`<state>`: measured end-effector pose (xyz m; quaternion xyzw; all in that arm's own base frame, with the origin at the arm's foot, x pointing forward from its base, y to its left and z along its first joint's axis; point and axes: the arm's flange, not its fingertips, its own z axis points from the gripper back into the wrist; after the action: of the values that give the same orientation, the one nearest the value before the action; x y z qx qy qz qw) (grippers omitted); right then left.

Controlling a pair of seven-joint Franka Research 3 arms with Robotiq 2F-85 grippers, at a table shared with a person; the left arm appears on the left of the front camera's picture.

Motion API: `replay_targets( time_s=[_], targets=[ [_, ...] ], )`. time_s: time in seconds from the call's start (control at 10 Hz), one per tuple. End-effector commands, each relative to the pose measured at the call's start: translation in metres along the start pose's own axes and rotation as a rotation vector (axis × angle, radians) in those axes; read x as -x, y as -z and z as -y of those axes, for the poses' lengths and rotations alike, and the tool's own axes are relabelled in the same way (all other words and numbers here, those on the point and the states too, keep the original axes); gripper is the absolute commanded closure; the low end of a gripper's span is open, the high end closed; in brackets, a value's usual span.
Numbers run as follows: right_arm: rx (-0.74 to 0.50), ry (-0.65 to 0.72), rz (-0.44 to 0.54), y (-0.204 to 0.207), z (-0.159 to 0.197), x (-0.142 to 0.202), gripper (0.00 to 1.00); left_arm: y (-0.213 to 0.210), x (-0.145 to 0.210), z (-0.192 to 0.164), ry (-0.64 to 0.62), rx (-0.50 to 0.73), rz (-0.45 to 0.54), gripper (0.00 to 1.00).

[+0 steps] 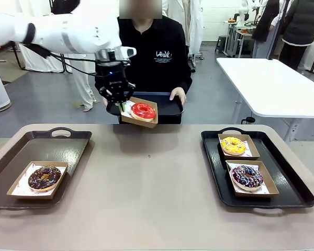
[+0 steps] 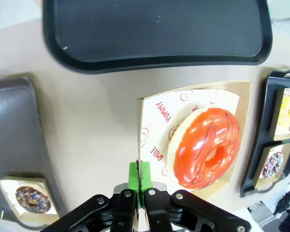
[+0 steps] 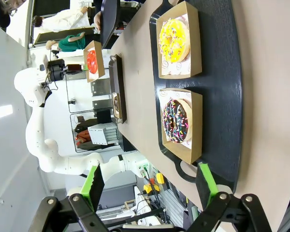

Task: Individually package the donuts and arrange them on the tray.
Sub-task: Place the picked Paper togo box on the Handle tray.

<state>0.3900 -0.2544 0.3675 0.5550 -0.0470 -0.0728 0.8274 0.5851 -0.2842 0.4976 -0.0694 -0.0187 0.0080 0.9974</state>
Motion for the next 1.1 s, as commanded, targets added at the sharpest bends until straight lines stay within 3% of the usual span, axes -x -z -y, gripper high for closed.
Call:
replay_targets(
  time_s=[0.0,0.2,0.6,1.0],
  targets=[
    [-0.004,-0.002,-0.009,-0.001,-0.001,-0.002,0.00,-0.032,0.040,-0.071,-0.014,0.057,0.000,0.99],
    [-0.004,-0.002,-0.009,-0.001,-0.001,-0.002,0.00,-0.047,0.052,-0.133,-0.025,0.036,-0.012,0.99],
    [-0.004,-0.002,-0.009,-0.001,-0.001,-0.002,0.00,-0.041,0.057,-0.235,0.002,-0.125,-0.045,0.99],
    [-0.004,-0.002,-0.009,-0.001,-0.001,-0.002,0.00,-0.008,0.028,-0.271,0.049,-0.196,-0.071,0.99]
  ],
)
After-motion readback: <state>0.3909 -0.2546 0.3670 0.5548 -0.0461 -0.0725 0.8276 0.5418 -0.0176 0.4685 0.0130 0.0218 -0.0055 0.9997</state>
